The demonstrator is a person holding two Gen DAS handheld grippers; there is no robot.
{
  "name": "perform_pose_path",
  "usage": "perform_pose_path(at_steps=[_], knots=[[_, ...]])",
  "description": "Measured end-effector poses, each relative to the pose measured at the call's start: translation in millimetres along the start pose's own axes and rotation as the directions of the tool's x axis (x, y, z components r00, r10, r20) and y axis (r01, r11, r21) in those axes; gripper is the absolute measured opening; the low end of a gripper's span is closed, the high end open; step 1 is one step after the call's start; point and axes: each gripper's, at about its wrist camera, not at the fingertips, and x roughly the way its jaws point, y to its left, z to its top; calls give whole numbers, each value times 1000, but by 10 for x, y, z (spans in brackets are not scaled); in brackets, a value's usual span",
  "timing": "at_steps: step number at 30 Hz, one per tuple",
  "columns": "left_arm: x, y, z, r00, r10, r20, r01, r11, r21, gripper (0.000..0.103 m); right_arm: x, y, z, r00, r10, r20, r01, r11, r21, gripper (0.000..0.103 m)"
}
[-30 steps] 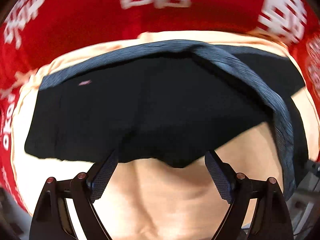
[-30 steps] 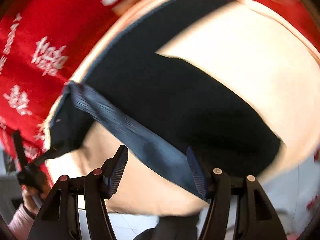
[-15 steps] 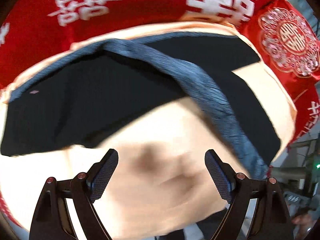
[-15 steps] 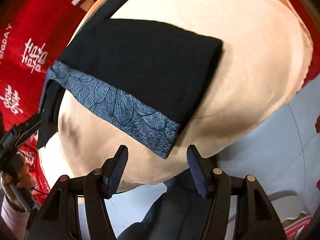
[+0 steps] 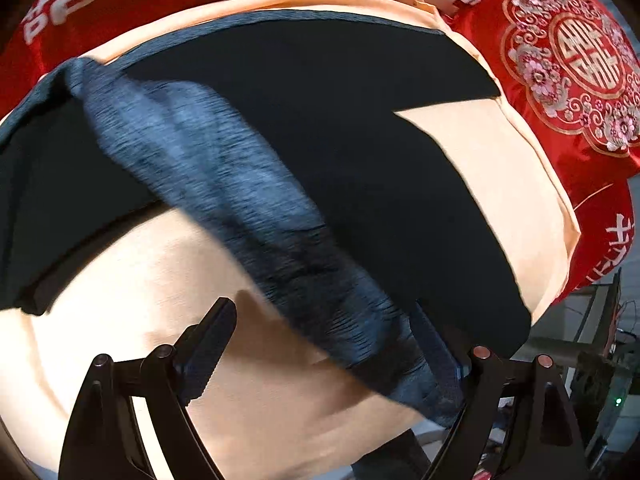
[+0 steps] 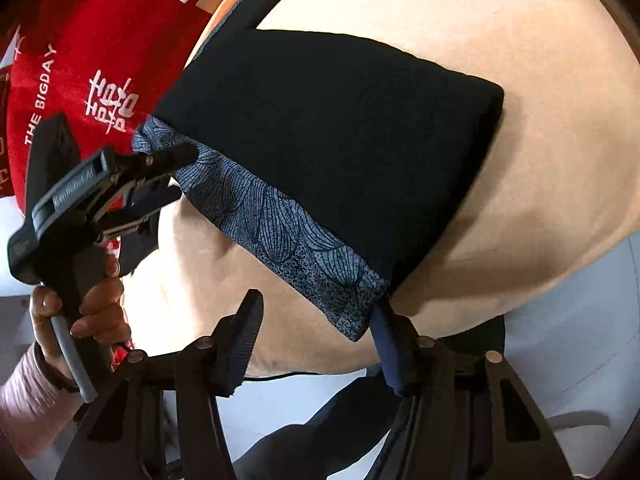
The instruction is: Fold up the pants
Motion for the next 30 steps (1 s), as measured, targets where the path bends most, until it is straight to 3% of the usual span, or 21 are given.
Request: perform_pose_path(at_steps=[8, 9, 10, 11, 12, 14, 17, 21, 30], knots=[[154, -344, -108, 999, 32, -14, -32, 999, -17, 89, 53, -97, 37, 998, 66, -18, -65, 996, 55, 52], [148, -354, -133, 999, 38, -12, -38, 999, -19, 89, 55, -100, 43, 998, 65, -21, -63, 996, 65, 47], [147, -378, -146, 999, 47, -11, -47, 999, -17, 83, 54, -96, 45, 998, 53, -31, -50, 996, 71, 26], [156, -400, -154, 998, 56, -13, -56, 998, -15, 65, 53, -86, 52, 998, 41, -45, -38, 997, 67, 3], [166, -418, -157, 997, 73, -17, -73, 997, -11, 58, 52, -79, 65, 998, 28, -60, -24, 998, 64, 3], [136, -426, -162, 997, 80, -17, -80, 997, -7, 26, -32, -42, 102, 998, 23, -55, -20, 998, 54, 3], [42, -379, -178, 1000, 27, -14, -27, 998, -54, 19, -253, 96, 217, 999, 39, -27, -39, 999, 5, 3], [-128, -445, -173, 1000, 9, 19, -8, 997, -74, 19, -577, 293, 502, 998, 62, 13, -61, 996, -66, 3], [-354, -603, 235, 995, -16, 98, 23, 997, -74, 19, -1181, 572, 1567, 991, 62, 120, -37, 979, -199, 3]])
